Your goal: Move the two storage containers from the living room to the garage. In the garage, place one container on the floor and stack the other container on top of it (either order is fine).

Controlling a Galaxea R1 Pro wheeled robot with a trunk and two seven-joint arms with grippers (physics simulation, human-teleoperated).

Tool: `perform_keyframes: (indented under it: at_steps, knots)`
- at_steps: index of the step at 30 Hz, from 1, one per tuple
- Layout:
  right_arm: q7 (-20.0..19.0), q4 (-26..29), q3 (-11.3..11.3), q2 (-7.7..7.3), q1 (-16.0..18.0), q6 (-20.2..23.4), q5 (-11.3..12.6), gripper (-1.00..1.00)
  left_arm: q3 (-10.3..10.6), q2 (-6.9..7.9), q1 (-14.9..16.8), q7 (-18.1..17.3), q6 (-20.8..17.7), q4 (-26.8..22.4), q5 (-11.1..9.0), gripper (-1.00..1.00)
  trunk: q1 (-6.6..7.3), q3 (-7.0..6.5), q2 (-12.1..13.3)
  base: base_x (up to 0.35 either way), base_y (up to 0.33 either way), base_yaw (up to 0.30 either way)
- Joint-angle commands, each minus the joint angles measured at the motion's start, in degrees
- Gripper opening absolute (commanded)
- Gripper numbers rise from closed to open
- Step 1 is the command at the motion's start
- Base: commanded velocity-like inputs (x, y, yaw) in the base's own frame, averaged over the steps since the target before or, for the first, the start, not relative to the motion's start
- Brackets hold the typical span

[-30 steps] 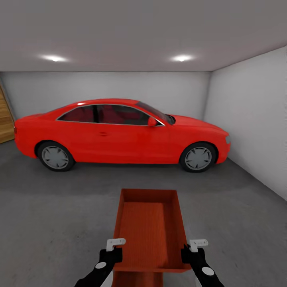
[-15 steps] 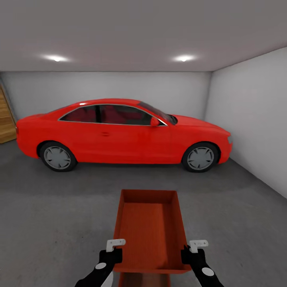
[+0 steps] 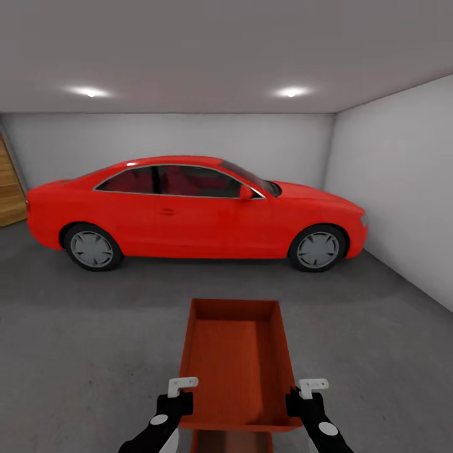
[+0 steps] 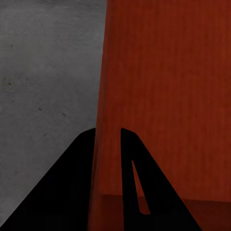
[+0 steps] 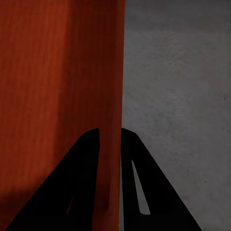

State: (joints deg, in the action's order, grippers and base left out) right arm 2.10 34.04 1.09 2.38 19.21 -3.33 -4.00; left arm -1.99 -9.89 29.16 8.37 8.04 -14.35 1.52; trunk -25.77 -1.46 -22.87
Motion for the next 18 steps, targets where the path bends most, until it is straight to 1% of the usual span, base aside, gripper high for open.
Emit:
perform_keyframes:
  at_steps: [1, 5, 16, 18]
  knots:
    - [-0.1, -0.2, -1.6, 0.02, 0.0, -0.2, -0.3, -1.0, -0.8, -0.11, 0.1, -0.4, 0.1, -2.4, 0.2, -1.0, -0.02, 0.03, 0.0, 0.0, 0.012, -0.019]
    - [-0.1, -0.2, -1.6, 0.0, 0.0, -0.2, -0.3, -1.0, -0.8, -0.11, 0.1, -0.4, 0.1, -2.4, 0.2, -1.0, -0.02, 0.01, 0.0, 0.0, 0.004, -0.154]
    - [-0.1, -0.2, -1.6, 0.02, 0.0, -0.2, -0.3, -1.0, -0.8, -0.11, 0.1, -0.4, 0.1, -2.4, 0.2, -1.0, -0.02, -0.15, 0.0, 0.0, 0.0, -0.246]
    - [-0.1, -0.2, -1.6, 0.01, 0.0, -0.2, -0.3, -1.0, -0.8, -0.11, 0.1, -0.4, 0.1, -2.4, 0.2, -1.0, -0.02, -0.15, 0.0, 0.0, 0.0, -0.168]
